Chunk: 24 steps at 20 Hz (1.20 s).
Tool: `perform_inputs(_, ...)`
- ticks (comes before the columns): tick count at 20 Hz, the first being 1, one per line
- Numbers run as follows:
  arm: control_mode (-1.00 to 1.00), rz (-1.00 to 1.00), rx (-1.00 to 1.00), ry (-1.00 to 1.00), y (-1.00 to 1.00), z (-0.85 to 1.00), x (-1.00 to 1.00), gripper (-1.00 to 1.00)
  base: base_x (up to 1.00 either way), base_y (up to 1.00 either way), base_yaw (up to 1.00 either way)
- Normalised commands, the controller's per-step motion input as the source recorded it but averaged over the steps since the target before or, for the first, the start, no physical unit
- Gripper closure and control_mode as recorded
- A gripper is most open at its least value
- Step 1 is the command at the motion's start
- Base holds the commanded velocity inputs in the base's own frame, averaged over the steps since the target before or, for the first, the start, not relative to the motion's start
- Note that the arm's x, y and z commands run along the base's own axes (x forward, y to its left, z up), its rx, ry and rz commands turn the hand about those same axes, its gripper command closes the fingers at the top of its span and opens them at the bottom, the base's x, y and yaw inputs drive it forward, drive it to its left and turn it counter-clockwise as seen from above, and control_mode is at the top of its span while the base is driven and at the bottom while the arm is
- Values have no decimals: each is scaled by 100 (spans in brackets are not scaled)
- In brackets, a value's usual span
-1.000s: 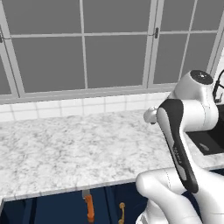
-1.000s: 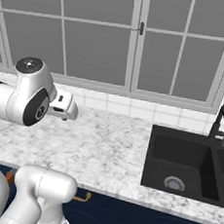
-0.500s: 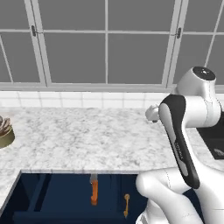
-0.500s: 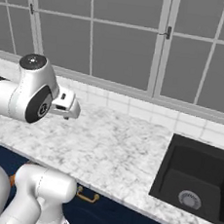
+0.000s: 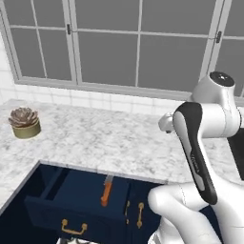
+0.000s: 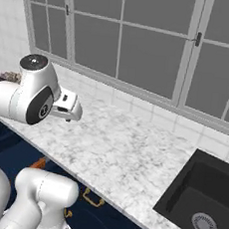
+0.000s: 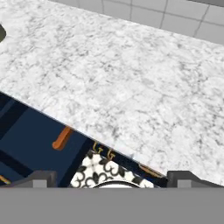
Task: Pick up the knife from the drawer and place it on the cutting board. Then place the meat from the plate to the cutting board.
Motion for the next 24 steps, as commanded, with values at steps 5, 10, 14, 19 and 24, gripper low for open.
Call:
perform_inputs(5,100,0,0,0,0,0,0,-100,0,-1,52)
perform_inputs(10,100,0,0,0,0,0,0,-100,0,3,48)
perform_inputs(14,100,0,0,0,0,0,0,-100,22,4,40)
perform_inputs(19,100,0,0,0,0,0,0,-100,36,0,18)
perform_inputs(24,100,0,0,0,0,0,0,-100,68,0,11)
